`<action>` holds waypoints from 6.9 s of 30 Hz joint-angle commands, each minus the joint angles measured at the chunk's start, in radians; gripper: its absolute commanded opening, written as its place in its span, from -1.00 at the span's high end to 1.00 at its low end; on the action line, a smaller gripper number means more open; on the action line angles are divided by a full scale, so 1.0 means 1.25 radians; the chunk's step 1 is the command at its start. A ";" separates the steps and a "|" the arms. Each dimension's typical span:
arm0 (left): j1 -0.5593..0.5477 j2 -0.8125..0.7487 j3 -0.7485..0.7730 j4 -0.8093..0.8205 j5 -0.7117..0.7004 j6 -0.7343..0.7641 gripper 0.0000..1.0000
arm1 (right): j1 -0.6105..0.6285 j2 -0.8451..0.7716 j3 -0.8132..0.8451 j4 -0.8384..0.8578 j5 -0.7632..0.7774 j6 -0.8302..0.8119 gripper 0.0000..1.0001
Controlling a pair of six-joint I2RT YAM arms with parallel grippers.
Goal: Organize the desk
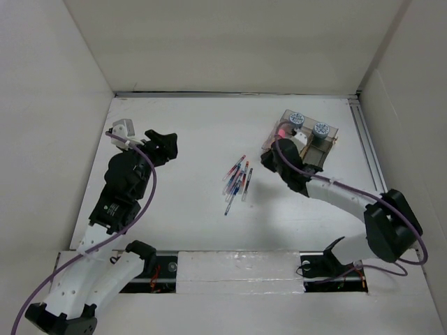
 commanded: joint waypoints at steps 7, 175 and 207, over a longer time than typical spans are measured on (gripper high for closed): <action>0.004 0.000 0.004 0.036 0.010 0.013 -0.33 | 0.099 0.178 0.051 -0.021 -0.051 -0.023 0.18; 0.004 0.006 0.005 0.045 0.049 0.005 -0.33 | -0.453 -0.020 0.000 -0.057 -0.171 -0.022 0.91; 0.004 0.019 0.011 0.037 0.029 0.005 -0.34 | 0.184 0.029 0.065 -0.189 -0.092 0.023 0.46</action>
